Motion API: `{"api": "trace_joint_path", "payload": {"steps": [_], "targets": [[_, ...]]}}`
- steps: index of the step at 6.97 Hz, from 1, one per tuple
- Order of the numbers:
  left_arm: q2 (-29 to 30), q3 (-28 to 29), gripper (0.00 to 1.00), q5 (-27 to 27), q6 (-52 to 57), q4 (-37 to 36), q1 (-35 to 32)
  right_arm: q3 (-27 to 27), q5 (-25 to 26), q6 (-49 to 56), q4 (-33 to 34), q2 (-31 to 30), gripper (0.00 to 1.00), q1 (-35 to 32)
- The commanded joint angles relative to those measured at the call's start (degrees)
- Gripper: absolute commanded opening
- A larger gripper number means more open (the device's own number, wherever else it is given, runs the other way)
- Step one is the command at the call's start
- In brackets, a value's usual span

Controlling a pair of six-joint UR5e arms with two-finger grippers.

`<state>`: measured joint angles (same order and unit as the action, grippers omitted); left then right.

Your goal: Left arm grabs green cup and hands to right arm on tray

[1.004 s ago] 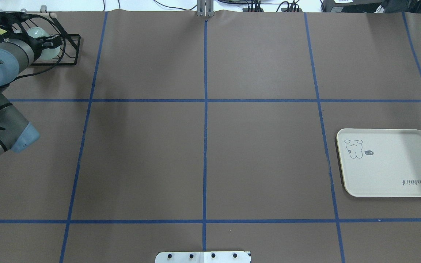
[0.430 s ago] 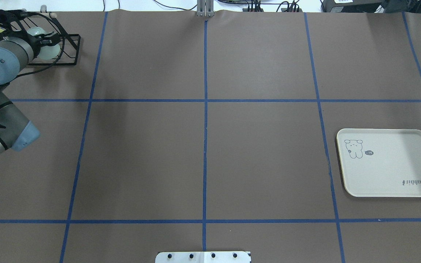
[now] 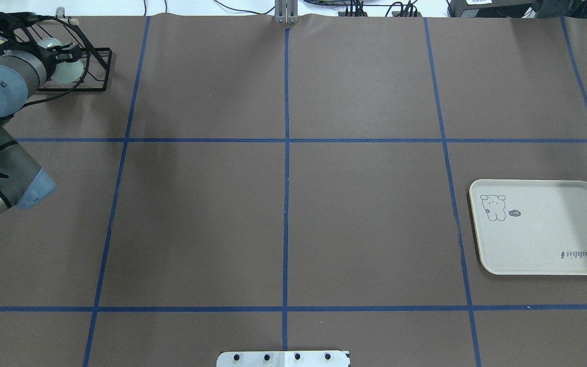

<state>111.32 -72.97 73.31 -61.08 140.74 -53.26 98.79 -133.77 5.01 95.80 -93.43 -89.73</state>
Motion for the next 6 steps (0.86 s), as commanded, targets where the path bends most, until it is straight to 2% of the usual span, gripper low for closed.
{"api": "trace_joint_path", "payload": {"steps": [1, 4, 6], "targets": [[0.12, -0.16, 0.68, 0.0, -0.01, 0.06, 0.0, 0.17, 0.0, 0.0, 0.0, 0.0, 0.99, 0.0], [0.12, -0.51, 0.52, 0.08, 0.26, 0.23, -0.87, 0.35, 0.0, 0.0, 0.0, 0.0, 0.99, 0.0], [0.12, -1.29, 0.48, 0.34, 0.26, 0.24, -2.02, 0.44, 0.0, 0.0, 0.09, 0.0, 0.99, 0.0]]}}
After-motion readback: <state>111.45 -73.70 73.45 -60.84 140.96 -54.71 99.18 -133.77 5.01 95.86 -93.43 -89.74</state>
